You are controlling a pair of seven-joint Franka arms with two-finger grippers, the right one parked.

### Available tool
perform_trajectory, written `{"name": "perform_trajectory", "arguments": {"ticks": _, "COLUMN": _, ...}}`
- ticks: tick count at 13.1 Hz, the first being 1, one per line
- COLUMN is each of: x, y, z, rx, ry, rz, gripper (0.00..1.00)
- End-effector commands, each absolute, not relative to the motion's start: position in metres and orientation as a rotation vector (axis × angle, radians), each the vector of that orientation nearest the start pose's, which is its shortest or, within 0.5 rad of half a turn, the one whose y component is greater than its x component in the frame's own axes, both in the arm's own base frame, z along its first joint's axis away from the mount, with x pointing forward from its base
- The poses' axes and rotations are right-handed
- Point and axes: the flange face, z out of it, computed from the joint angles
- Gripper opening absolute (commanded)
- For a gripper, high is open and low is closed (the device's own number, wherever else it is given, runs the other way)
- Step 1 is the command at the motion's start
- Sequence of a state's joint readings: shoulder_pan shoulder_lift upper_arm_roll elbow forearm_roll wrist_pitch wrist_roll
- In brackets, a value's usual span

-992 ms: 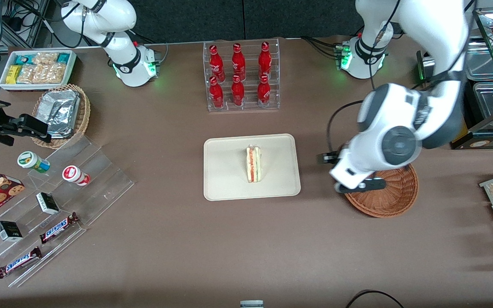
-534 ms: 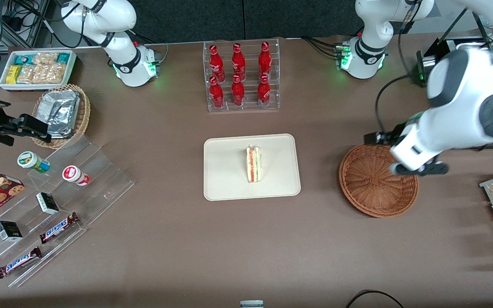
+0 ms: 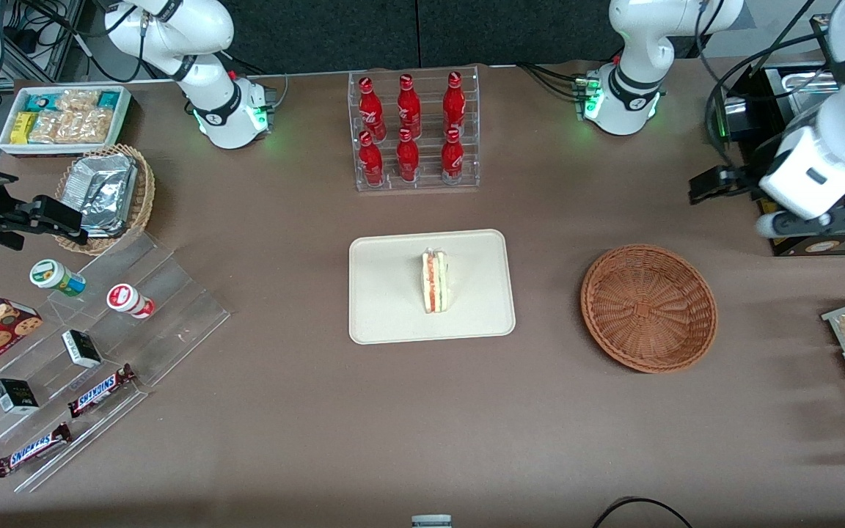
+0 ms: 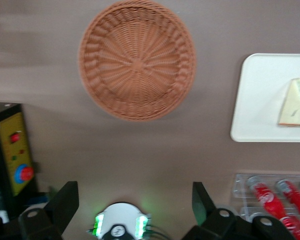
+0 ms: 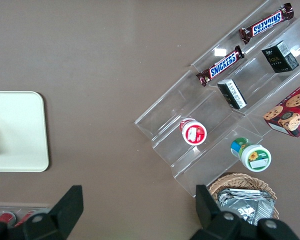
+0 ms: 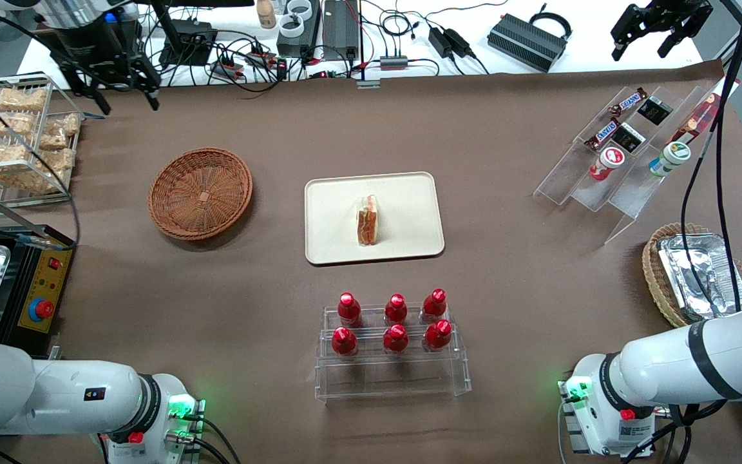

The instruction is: Place sandwich from basket to tray

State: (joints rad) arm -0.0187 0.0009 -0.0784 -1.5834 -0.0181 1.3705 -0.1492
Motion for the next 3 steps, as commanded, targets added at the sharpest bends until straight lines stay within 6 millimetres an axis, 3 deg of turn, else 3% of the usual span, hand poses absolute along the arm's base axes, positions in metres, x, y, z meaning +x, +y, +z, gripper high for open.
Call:
{"name": "perform_trajectory", "arguments": {"ticks": 1, "x": 0.508, "y": -0.034, "z": 0.620, "rx": -3.080, "ry": 0.003, "rz": 0.343, "gripper": 1.00}}
{"name": "perform_trajectory", "arguments": {"ticks": 3, "x": 0.504, "y": -0.017, "z": 0.626, "rx": -3.090, "ry": -0.001, "rz": 0.336, "gripper": 1.00}}
